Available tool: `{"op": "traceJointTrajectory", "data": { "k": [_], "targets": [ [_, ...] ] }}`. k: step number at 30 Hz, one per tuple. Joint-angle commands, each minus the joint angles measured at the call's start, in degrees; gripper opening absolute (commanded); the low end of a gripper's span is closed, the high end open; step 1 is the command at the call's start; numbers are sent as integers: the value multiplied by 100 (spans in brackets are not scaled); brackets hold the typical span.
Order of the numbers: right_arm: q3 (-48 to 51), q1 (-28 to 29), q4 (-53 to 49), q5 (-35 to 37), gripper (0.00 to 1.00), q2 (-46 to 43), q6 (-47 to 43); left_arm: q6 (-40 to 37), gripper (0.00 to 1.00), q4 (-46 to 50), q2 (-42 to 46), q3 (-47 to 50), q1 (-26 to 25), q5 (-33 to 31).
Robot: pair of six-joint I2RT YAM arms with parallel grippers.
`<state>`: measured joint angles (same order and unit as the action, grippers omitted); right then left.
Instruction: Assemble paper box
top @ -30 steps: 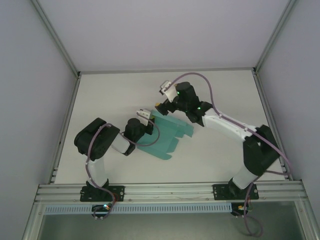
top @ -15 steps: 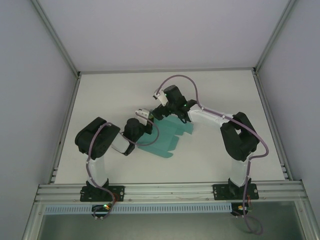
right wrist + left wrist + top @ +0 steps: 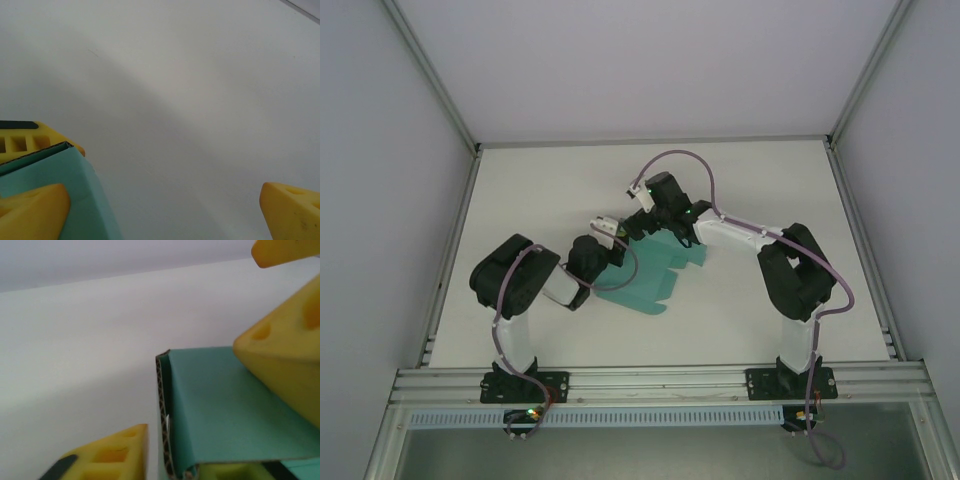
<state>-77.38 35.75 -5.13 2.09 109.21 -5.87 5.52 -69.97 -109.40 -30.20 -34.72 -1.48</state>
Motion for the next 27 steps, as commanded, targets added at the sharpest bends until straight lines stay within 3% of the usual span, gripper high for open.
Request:
{"op": "traceJointTrajectory", "data": {
  "k": [1,2,9,19,24,27],
  "targets": [
    [351,117,-829,-433,100,259,-26,-384,6,359,-16,-356,-1,-15],
    [355,117,-819,-496,100,235,-19,-385,0,461,-49,-418,1,-97],
    [460,100,-747,-309,100,-129,289,-431,0,566,-52,-323,-70,-1183],
    [1147,43,-1099,1250,100,-2272,1124,409,0,1567,1188,52,-88,-1603],
    [1707,-172,-1430,1361,100,-3139,1285,627,0,2407,1840,39,-112,-1668],
    [1908,-363,-1353,1069,100,-3246,1316,638,0,2603,2083,66,-153,-1664]
  ]
}}
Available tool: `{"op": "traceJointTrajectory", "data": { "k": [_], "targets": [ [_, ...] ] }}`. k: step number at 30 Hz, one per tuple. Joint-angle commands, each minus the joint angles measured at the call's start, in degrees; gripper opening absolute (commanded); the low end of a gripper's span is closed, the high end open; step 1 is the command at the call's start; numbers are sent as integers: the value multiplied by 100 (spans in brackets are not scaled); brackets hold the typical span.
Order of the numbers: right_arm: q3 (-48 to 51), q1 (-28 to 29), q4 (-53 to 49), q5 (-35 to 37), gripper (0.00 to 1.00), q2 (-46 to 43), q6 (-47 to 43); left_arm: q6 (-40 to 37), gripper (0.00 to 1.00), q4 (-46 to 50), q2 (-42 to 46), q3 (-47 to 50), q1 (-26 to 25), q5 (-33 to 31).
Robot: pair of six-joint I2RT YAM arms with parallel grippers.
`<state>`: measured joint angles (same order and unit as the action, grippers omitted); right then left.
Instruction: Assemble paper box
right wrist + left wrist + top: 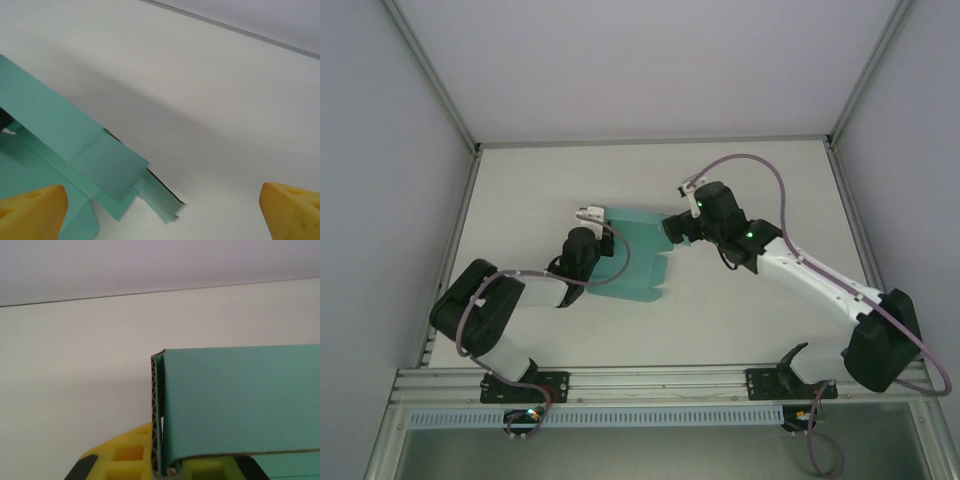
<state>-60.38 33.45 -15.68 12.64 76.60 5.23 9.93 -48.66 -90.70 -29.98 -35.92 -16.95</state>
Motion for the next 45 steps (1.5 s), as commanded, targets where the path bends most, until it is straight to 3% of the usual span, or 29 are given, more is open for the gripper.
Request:
{"op": "traceJointTrajectory", "data": {
  "k": [1,4,15,18,24,28,30,34,40,45],
  "targets": [
    [215,-176,-255,-54,100,36,217,152,0,466,270,62,-58,-101],
    [208,-249,-11,-220,100,246,80,46,0,362,406,142,-130,-28],
    [452,-296,1064,-2309,100,1140,-216,294,0,616,570,16,-247,170],
    [448,-253,1334,-2539,100,1284,-183,323,0,599,578,-9,-248,289],
    [688,-160,2724,-2140,100,1429,395,407,0,494,645,57,-281,505],
    [1259,-9,4201,-1111,100,1234,914,447,0,551,684,77,-363,329],
    [1431,46,4462,-546,100,1095,1038,459,0,559,730,96,-367,327],
    [1569,118,4021,330,100,680,1016,629,0,772,843,62,-376,83],
    [2004,119,2845,605,100,-297,784,843,0,1012,1014,64,-344,-473],
    [2214,1,1572,625,100,-843,966,826,0,1332,1266,-123,-262,-355]
  ]
}}
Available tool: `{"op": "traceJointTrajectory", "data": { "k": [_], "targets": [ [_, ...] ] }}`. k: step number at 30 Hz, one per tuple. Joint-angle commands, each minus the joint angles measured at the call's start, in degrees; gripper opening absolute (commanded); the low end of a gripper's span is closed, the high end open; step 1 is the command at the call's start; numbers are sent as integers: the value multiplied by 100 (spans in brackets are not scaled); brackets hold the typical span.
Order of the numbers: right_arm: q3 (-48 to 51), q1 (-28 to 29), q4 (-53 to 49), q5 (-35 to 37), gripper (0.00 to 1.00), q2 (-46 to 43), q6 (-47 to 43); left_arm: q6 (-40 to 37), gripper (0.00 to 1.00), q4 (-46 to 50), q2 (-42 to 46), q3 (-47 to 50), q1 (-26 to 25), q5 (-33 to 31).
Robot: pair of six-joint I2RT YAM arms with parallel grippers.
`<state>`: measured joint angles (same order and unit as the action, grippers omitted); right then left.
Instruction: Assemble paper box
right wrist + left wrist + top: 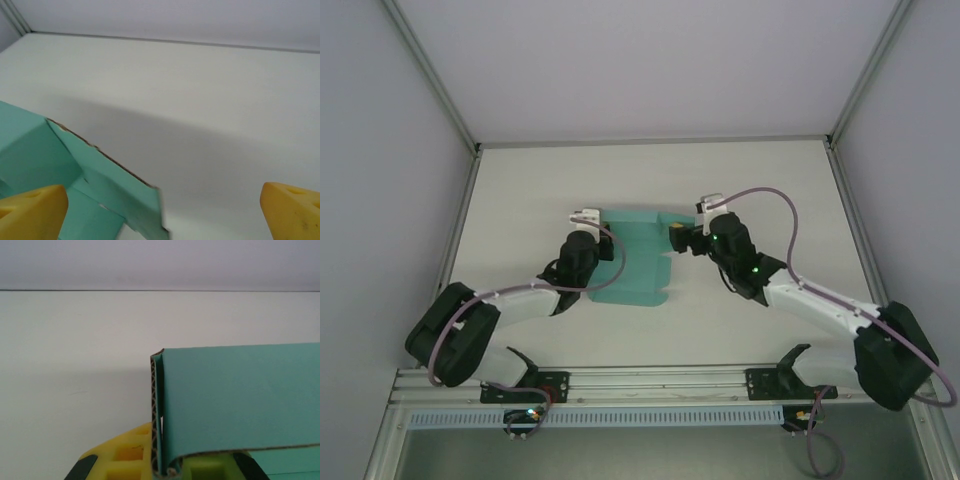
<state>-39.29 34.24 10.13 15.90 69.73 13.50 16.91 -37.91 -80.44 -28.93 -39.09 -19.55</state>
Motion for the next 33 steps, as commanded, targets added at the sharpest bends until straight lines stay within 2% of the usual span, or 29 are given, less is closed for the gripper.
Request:
{"op": "traceJointTrajectory", "data": {
  "k": [1,5,7,12,18,25,33],
  "targets": [
    [122,-121,-1176,272,100,-179,183,146,0,283,280,-237,61,-99],
    [163,-221,-1333,-302,100,-28,250,229,0,316,412,-228,111,-44],
    [116,-233,-1255,-331,100,206,289,264,0,380,470,-223,126,21],
    [-181,-276,-603,-274,100,855,192,192,0,255,559,-105,132,332],
    [-804,-193,28,-917,100,1371,-159,160,0,294,465,-82,122,431],
    [-1580,299,-561,-197,100,2171,-727,17,0,232,242,-172,26,662],
    [-1917,641,-764,861,100,2603,-761,80,0,273,195,-242,-68,426]
  ]
}}
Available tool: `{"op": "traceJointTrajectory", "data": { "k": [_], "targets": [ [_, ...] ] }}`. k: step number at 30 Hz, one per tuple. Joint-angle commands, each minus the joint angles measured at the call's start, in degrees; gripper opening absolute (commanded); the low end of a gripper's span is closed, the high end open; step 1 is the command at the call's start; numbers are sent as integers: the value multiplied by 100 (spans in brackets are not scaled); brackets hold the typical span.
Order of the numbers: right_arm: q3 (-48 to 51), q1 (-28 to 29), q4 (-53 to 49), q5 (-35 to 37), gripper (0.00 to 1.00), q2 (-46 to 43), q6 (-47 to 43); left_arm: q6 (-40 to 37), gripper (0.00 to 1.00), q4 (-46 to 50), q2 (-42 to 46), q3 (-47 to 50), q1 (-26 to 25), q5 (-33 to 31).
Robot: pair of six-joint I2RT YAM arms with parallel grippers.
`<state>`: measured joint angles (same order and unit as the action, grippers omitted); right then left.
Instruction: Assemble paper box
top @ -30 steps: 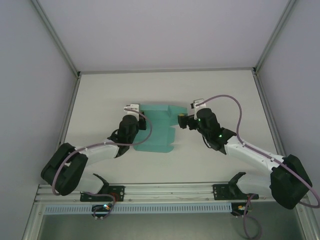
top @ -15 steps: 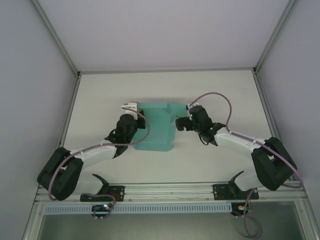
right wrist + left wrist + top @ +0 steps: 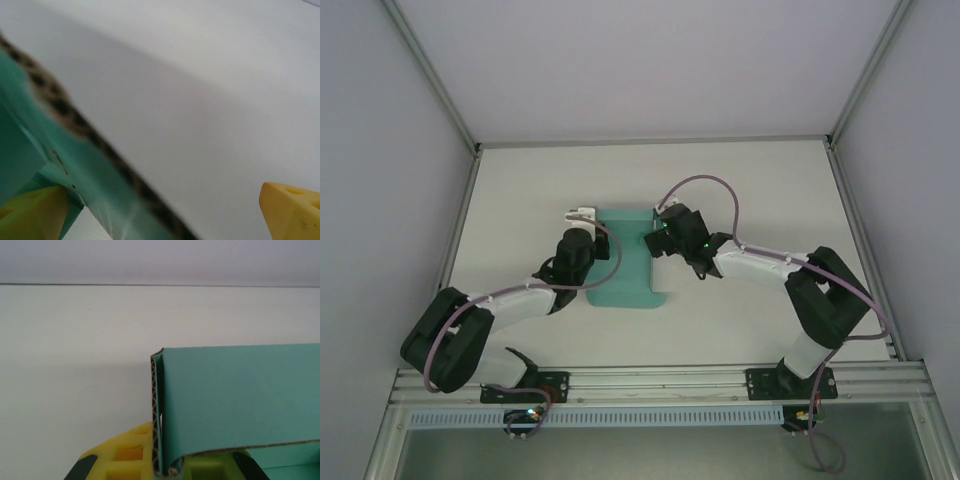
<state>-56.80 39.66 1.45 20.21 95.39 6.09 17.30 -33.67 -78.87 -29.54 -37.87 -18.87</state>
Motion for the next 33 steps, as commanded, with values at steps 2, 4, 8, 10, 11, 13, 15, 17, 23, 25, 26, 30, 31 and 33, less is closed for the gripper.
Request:
{"op": "traceJointTrajectory", "data": {
  "k": [2,4,8,10,11,13,15,17,23,25,26,30,31,33],
  "targets": [
    [-60,86,83,546,100,-90,-33,28,0,-112,97,-151,-190,229],
    [114,61,40,628,100,-320,-18,22,0,-30,148,-142,-195,62],
    [622,-102,-117,580,100,-1041,183,-17,0,131,268,-108,-150,-182],
    [899,-222,-154,372,100,-1440,315,-40,0,137,318,-54,-117,-166],
    [1065,-292,-133,155,100,-1729,350,-44,0,152,351,-30,-100,-173],
    [1411,-446,18,-362,100,-2250,388,-36,0,176,398,6,-51,-173],
    [1675,-725,92,-859,100,-2704,620,6,0,194,455,42,14,-101],
    [1872,-1141,136,-1421,100,-3096,911,73,0,195,508,69,75,-11],
    [1984,-1957,241,-2377,100,-3448,1011,90,0,229,604,127,149,166],
    [1869,-2144,186,-2576,100,-3269,954,99,0,230,612,133,165,197],
    [1770,-2185,116,-2792,100,-3137,867,101,0,229,605,126,166,217],
    [1387,-2194,-11,-3773,100,-2376,408,126,0,235,603,123,179,253],
    [1303,-2193,20,-3954,100,-2189,376,133,0,234,605,119,176,269],
    [1100,-2191,91,-4383,98,-1817,265,120,0,226,585,113,176,309]
  ]
}}
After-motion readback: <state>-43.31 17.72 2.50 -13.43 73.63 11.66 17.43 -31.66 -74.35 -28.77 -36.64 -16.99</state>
